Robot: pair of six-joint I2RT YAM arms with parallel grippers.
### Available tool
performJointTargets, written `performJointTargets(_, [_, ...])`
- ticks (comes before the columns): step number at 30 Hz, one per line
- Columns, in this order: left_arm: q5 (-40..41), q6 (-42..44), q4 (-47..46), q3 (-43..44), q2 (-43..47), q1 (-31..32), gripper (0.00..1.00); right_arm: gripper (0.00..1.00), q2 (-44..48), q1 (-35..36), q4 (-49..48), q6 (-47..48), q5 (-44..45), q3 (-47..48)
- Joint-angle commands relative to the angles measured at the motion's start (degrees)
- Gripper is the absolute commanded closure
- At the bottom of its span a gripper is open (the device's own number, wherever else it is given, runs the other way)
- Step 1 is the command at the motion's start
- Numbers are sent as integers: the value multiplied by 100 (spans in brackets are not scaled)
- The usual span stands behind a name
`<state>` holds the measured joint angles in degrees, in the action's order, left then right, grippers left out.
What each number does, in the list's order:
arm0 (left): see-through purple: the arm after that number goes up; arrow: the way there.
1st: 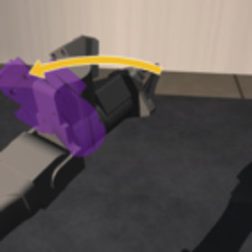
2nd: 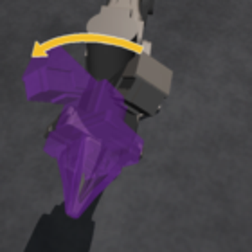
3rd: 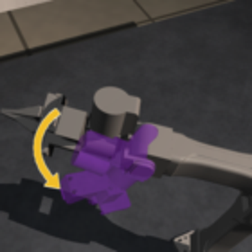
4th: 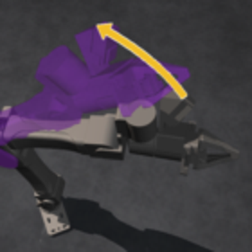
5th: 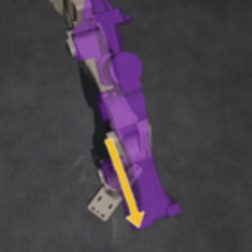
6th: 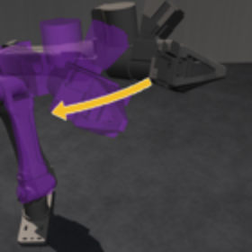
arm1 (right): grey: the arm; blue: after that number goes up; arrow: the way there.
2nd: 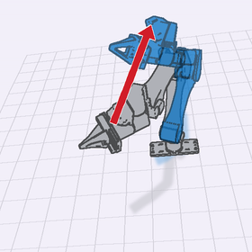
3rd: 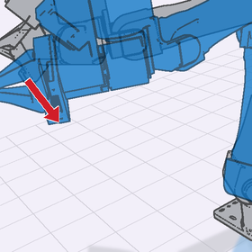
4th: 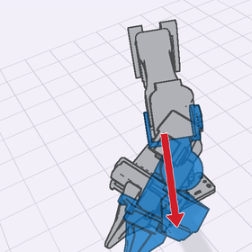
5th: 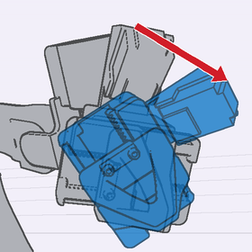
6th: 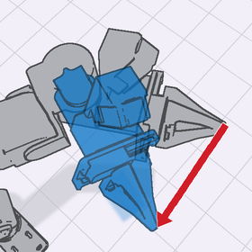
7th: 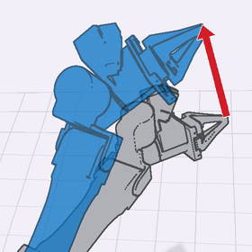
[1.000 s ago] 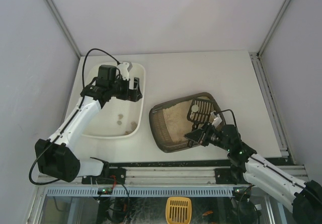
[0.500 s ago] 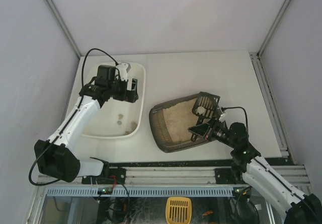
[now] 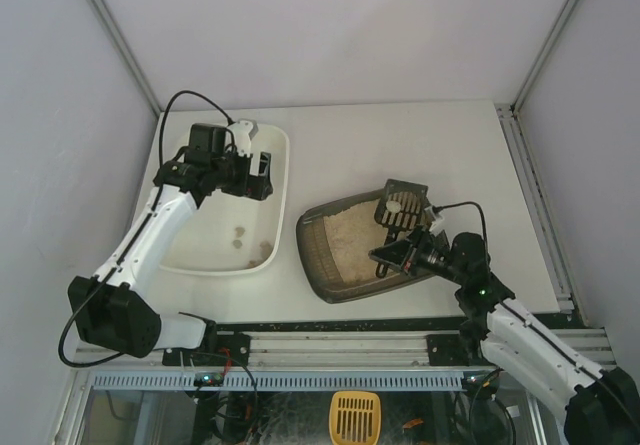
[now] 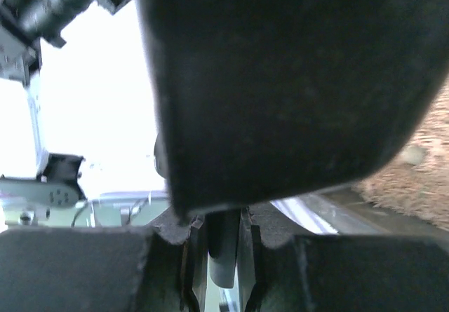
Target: Clean the litter box
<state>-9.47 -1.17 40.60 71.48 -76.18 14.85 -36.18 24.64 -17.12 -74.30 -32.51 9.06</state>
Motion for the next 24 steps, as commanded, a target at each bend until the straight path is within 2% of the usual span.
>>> performJointTargets(1, [-403, 194, -38, 277, 84, -158, 0, 100, -266, 393, 47, 505, -175, 700])
performJointTargets(3, [-684, 162, -41, 309, 67, -263, 0, 100, -123, -104, -514, 70, -315, 255])
performJointTargets(5, [-820, 41, 12, 414, 43, -361, 0, 100, -29, -242, -493, -61, -312, 168])
performJointTargets(9, [-1492, 242, 421, 784, 76, -744, 4, 100, -277, 451, 444, 633, 5, 858])
performJointTargets(11, [-1506, 326, 627, 1101, 58, -971, 6, 100, -429, 577, 377, 626, 24, 947])
performJointTargets(13, [-1489, 453, 882, 1436, -23, -1225, 0, 100, -610, 653, 162, 540, 6, 952])
performJointTargets(16, [-1523, 558, 1347, 2003, -155, -1699, 0, 100, -995, 875, -7, 526, 51, 1138])
performJointTargets(20, [-1642, 682, 1869, 2470, -169, -2383, 0, 100, -1808, 1195, 184, 783, 140, 1777])
performJointTargets(24, [-1474, 620, 2070, 2591, -28, -2885, 0, 100, -2788, 1545, 813, 1381, 214, 2850])
